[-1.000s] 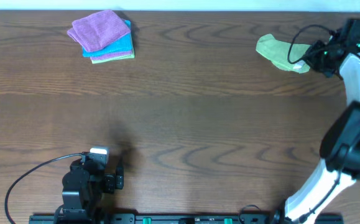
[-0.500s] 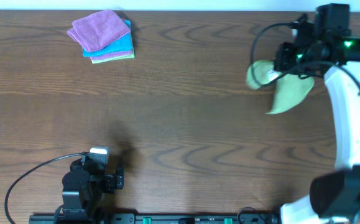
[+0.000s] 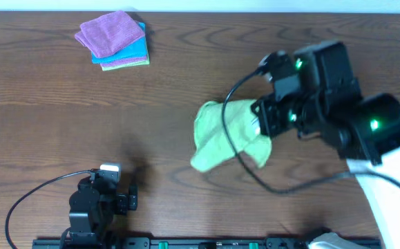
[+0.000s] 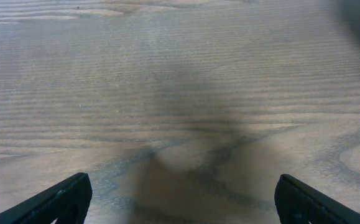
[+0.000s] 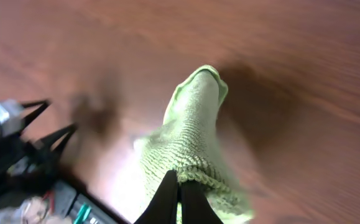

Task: Fold the cloth
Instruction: 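Lift the green cloth with the right gripper and drag it toward center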

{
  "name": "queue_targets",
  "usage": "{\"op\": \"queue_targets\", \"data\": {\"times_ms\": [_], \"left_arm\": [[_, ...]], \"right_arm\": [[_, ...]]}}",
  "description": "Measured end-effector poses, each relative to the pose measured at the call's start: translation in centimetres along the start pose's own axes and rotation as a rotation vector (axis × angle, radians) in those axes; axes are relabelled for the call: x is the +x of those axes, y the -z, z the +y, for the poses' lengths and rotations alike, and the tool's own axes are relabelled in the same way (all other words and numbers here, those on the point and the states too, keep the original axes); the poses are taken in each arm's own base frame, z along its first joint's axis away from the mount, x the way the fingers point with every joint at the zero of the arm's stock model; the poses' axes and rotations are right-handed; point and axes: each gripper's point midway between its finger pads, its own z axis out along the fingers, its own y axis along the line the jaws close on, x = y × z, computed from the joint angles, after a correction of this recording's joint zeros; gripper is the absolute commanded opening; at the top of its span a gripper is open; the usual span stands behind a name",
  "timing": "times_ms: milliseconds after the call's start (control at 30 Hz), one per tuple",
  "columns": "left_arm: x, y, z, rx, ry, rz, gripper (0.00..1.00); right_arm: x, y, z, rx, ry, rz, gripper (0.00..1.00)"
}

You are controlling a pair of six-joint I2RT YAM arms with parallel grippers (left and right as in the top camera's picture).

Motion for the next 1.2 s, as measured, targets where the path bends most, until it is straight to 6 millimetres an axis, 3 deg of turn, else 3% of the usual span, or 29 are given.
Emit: {"op": "queue_targets", "data": {"times_ms": [167,300,433,600,733,833,900,933,967,1000,1067,1133,1200], "left_arm": [[0.0,0.0,0.0,0.000,0.000,0.000,0.95],[0.0,0.0,0.0,0.000,0.000,0.000,0.95],[0.0,0.0,0.0,0.000,0.000,0.000,0.95],[0.0,0.0,0.0,0.000,0.000,0.000,0.95],[0.0,0.0,0.0,0.000,0.000,-0.001,0.95],[-0.1,0.0,0.0,0.000,0.019,-0.002,0.95],[-0.1,0.0,0.0,0.000,0.056,-0.003,0.95],[-0.1,0.0,0.0,0.000,0.078,-0.003,0.95],[-0.1,0.0,0.0,0.000,0.108,-0.004,0.95],[-0.1,0.0,0.0,0.000,0.129,-0.004,0.95],[-0.1,0.0,0.0,0.000,0.161,-0.004,0.95],[-0.1,0.0,0.0,0.000,0.181,-0.005,0.95],[-0.2,0.0,0.0,0.002,0.192,-0.009,0.95]], "right_arm": [[1.4,0.5,3.8,-0.071,0.052,0.021,0.01],[2.3,-0.1,5.6,-0.098,0.085,0.051,0.01],[2.8,-2.8,6.4,-0.103,0.102,0.091,0.01],[2.1,-7.3,6.0,-0.083,0.089,0.113,0.01],[-0.9,-11.8,4.8,-0.026,0.094,0.035,0.01],[-5.4,-15.7,1.2,0.116,0.078,-0.094,0.03],[-8.4,-17.9,-3.1,0.253,0.038,-0.189,0.37],[-9.4,-18.8,-6.1,0.342,0.010,-0.220,0.43],[-9.8,-19.6,-9.9,0.449,-0.023,-0.225,0.61],[-9.4,-19.9,-12.6,0.521,-0.054,-0.212,0.69],[-8.1,-19.7,-17.0,0.640,-0.098,-0.162,0.72],[-6.9,-19.0,-19.1,0.707,-0.121,-0.120,0.75],[-6.3,-18.1,-19.7,0.743,-0.124,-0.100,0.75]]}}
